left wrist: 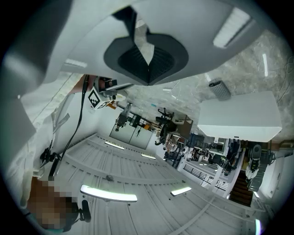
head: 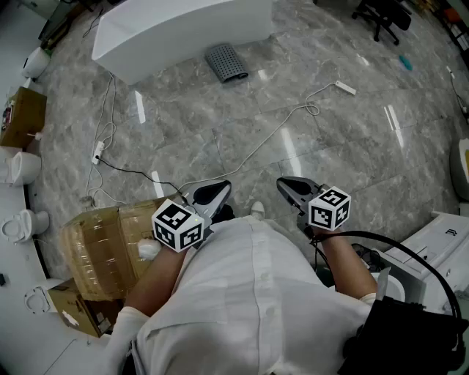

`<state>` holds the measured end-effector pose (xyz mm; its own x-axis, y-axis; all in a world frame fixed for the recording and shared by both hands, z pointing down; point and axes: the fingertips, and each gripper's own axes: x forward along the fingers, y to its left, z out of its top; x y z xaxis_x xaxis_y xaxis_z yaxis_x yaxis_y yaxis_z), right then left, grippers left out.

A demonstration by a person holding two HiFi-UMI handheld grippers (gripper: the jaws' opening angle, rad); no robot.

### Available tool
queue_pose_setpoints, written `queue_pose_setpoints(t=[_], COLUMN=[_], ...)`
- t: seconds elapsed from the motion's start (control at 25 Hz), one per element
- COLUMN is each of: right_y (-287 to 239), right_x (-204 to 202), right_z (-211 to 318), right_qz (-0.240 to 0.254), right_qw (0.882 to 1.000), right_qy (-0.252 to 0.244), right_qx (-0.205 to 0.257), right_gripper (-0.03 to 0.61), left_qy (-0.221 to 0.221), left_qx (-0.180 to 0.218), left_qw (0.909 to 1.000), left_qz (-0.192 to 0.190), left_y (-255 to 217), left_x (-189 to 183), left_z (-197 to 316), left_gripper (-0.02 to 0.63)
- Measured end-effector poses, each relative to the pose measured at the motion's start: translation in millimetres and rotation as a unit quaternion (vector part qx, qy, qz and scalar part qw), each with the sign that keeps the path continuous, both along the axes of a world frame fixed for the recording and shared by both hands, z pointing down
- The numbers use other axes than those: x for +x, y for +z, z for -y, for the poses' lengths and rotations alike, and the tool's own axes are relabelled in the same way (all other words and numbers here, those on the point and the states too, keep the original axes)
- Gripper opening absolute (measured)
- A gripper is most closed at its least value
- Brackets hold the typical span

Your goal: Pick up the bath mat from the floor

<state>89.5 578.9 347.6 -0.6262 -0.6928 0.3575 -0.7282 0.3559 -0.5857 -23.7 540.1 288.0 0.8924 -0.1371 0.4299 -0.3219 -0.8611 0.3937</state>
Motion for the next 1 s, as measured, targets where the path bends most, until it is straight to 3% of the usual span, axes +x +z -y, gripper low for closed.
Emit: queue_pose_setpoints(t=[0.24,0.52,0.8,1.0], right_y=[3,15,15,-4], right_x=[5,8,-6,-14], right_z=[13,57,157,245], right_qz=[-0.002,-0.015,0.026,0.012], right_qw=[1.0,1.0,0.998,0.996], right_qy=[0.011,0.024,0.059,0.08], right_qx=[0.004,-0.012,-0.027,-0.024], right_gripper=[0.005,0.005,0.005,0.006], left_qy=[-0.007,-0.002,0.01,0.011], left_qx=[-0.001,-0.005,-0.008,0.0], left_qw=[1.0,0.9997,0.9987,0.9969], left_qz=[-0.004,-0.023,-0.049,-0.077], left_y=[2,8,12,-2], left_x=[1,4,-11,-32], left_z=[18,76,192,283], left_gripper=[0.006,0.006,0.006,0.006])
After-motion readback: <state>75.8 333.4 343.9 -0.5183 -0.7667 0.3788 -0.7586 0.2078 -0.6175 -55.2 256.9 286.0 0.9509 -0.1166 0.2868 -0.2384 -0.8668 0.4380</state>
